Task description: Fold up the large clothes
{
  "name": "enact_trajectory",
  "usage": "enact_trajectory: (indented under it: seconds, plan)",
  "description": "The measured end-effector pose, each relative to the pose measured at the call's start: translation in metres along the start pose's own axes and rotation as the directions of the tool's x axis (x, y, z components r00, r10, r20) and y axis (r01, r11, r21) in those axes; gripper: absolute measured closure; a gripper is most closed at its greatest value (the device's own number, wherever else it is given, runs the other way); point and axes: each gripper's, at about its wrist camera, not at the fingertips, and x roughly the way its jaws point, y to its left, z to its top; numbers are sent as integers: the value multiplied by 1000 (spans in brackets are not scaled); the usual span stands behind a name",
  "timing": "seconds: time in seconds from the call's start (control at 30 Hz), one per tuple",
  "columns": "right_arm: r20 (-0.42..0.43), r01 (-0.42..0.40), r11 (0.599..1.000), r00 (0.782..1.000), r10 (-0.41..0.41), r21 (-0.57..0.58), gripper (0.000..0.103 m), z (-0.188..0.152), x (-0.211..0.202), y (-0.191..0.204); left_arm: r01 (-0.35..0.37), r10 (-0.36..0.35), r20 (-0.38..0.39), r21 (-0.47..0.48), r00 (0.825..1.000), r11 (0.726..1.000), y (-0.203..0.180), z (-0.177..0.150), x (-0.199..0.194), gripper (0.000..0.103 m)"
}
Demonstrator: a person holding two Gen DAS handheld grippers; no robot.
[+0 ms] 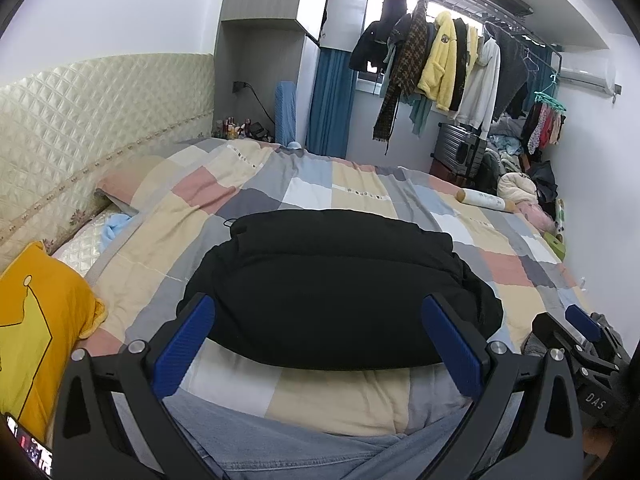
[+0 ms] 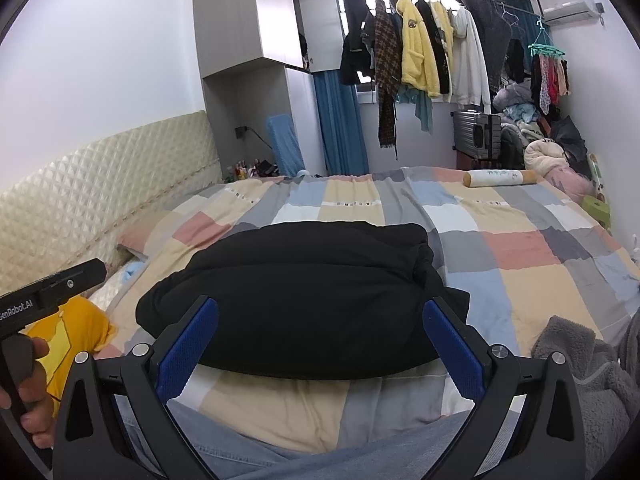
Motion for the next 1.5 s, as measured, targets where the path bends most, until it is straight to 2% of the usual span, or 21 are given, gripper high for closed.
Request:
enact_trajectory:
  seconds: [1.5]
  plan:
    - [10, -1, 1000, 1000, 1, -1, 0, 6, -7, -4, -1, 1, -17, 9, 1000, 1000, 1, -3, -2, 0]
